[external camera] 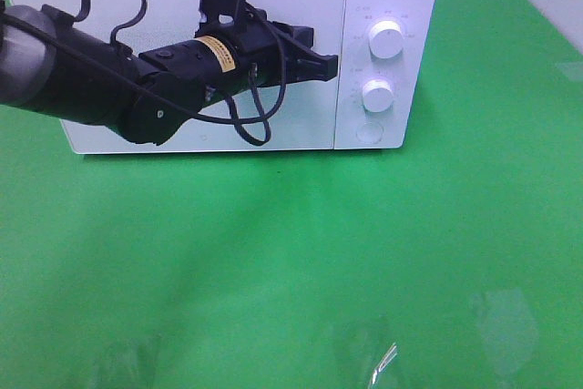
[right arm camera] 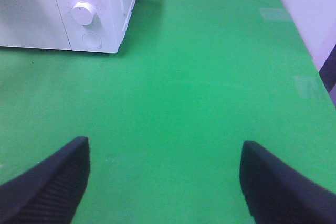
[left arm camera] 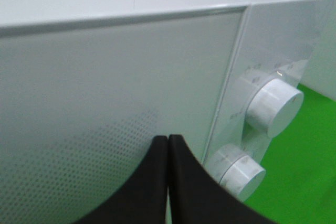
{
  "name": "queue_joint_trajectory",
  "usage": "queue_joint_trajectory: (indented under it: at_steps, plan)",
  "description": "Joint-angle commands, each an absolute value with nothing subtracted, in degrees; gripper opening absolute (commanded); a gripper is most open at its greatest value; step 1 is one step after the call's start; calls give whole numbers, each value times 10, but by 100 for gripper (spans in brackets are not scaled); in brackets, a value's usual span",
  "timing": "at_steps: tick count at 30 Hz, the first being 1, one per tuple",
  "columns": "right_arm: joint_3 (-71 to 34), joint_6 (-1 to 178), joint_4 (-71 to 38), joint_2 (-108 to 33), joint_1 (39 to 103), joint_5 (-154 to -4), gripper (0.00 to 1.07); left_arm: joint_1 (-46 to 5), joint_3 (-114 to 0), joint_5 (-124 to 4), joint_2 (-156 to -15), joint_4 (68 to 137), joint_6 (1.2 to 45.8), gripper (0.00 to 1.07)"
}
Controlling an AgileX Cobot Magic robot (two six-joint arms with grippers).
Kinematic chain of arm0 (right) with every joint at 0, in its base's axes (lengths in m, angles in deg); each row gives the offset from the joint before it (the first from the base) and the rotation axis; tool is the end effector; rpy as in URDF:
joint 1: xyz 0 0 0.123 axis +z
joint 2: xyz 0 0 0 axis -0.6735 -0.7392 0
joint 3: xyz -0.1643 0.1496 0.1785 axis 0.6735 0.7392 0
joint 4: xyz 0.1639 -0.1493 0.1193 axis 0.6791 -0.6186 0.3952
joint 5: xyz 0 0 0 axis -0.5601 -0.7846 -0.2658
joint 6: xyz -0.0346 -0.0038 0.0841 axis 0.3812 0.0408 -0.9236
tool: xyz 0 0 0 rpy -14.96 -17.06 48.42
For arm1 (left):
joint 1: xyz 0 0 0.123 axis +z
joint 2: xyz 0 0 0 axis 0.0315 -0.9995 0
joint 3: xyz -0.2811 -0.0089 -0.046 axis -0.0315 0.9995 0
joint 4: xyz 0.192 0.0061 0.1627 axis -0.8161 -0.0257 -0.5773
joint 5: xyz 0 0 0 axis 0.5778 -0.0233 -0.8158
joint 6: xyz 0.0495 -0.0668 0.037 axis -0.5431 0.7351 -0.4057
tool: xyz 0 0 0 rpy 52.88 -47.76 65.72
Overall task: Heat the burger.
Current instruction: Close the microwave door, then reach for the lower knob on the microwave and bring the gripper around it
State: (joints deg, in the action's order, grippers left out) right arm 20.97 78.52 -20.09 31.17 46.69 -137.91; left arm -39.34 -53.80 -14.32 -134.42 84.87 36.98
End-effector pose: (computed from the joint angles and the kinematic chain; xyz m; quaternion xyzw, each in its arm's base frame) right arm -0.0008 -0.0044 0.2833 0.0075 0.8286 0.0193 0.5595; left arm 0.3515 -0.2731 0.1757 0.2087 0.7423 -0.2531 0.5843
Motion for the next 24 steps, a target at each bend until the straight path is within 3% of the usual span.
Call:
queue_joint_trajectory:
  at_steps: [1,6,7,8,9,10,11,12,13,14,15,16,17,24]
  plan:
    - [211,785,-198,327,463,-1373,76,-387,-545,-186,-1328,919,371,0]
    - [211,785,-198,327,463,-1373,76,-410,-515,-261,-1292,919,376,0]
    - [211,785,-198,327,463,-1373,76,-419,-500,-304,-1274,919,380,7]
    - [211,785,-198,327,463,-1373,76,-419,-500,-304,-1274,919,380,7]
    - [211,785,-198,327,463,-1373,76,-429,-490,-347,-1259,919,380,21]
    - [211,785,-198,327,463,-1373,76,-429,-490,-347,-1259,919,380,21]
    - [211,785,-198,327,463,-1373,76,-440,-486,-390,-1246,919,379,45]
    - [211,785,-198,327,463,-1373,76,-440,-486,-390,-1246,919,379,45]
    - [211,785,-198,327,463,-1373,76,-453,-486,-442,-1234,919,380,73]
    - [211,785,-198,327,463,-1373,76,-453,-486,-442,-1234,919,380,73]
    - [211,785,-198,327,463,-1373,76,-460,-486,-488,-1225,919,380,93]
    - [211,785,-198,327,463,-1373,76,-460,-486,-488,-1225,919,380,93]
    - [211,785,-198,327,463,-1373,76,-463,-486,-537,-1219,919,380,103]
    - [211,785,-198,327,463,-1373,76,-466,-486,-703,-1192,927,380,101]
